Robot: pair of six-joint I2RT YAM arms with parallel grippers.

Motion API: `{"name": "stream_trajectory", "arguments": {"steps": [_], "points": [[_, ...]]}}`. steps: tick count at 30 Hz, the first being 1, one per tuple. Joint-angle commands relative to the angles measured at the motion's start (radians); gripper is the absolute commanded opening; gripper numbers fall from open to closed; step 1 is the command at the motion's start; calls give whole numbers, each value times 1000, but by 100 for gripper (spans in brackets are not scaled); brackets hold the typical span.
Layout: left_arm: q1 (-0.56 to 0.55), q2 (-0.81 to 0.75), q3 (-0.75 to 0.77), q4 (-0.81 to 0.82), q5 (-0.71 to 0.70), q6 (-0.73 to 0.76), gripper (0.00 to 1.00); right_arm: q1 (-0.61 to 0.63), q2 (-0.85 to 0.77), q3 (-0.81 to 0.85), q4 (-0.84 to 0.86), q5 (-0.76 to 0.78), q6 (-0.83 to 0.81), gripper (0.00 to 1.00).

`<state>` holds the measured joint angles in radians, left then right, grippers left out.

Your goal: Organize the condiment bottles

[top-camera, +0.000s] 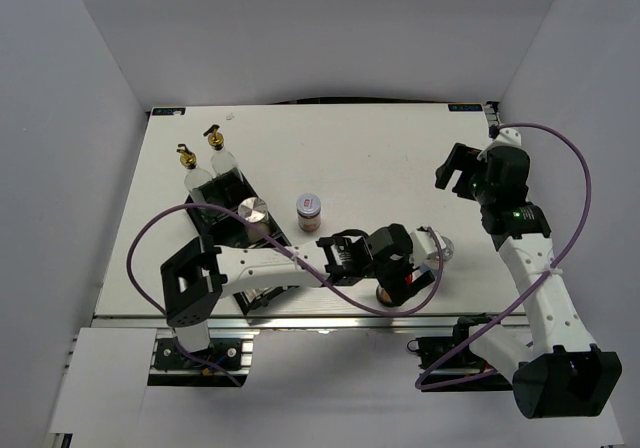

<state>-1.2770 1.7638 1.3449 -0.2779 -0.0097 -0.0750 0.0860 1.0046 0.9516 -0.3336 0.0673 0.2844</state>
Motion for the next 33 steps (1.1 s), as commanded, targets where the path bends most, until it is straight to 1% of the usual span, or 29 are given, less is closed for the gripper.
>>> {"name": "stream_trajectory", "arguments": {"steps": [1,3,6,8,9,11,12,15,16,18,19,20,21,22,26,27,28,30,31,33], "points": [[-8,19,54,-55,-154,-32,98,-3,-29,-4,28,-6,-4,89],[-12,26,65,-67,-199,-35,98,-3,-37,-5,25,-3,-5,89],[-12,29,63,-81,-214,-37,97,-3,-44,-5,28,3,-5,89],[-13,33,62,-87,-204,-43,89,-3,-43,-5,28,5,-5,89],[-15,31,60,-95,-194,-54,73,-3,-44,-5,27,6,-8,89],[-22,14,48,-96,-199,-65,59,-3,-47,-5,28,8,-8,89],[-24,4,42,-89,-205,-69,46,-3,-46,-7,28,8,-7,89],[-24,-68,11,-54,-262,-101,25,-3,-49,-11,31,3,-7,89],[-24,-90,-1,-40,-316,-111,12,-3,-47,-13,33,-1,-5,89],[-25,-167,-32,-20,-409,-141,9,-3,-47,-16,41,-15,-4,90],[-24,-191,-39,-23,-535,-152,7,-3,-46,-16,42,-20,-5,89],[-24,-238,-46,-38,-684,-178,7,-5,-46,-16,42,-20,-8,89],[-24,-263,-44,-52,-685,-193,7,-3,-47,-17,45,-20,-8,89],[-18,-286,-43,-69,-804,-212,7,-3,-46,-19,48,-18,-14,89],[2,-414,-46,-159,-944,-290,5,-3,-41,-19,50,-15,-16,89],[8,-455,-61,-179,-979,-333,3,-3,-41,-19,48,-15,-16,89],[36,-472,-69,-202,-1013,-354,2,-3,-41,-19,48,-14,-16,89],[83,-506,-96,-282,-1021,-429,0,-3,-41,-17,47,-14,-16,89],[137,-544,-113,-302,-1015,-452,0,-3,-43,-17,45,-8,-16,89],[198,-582,-171,-319,-977,-482,0,-3,-43,-17,45,0,-17,89]]}}
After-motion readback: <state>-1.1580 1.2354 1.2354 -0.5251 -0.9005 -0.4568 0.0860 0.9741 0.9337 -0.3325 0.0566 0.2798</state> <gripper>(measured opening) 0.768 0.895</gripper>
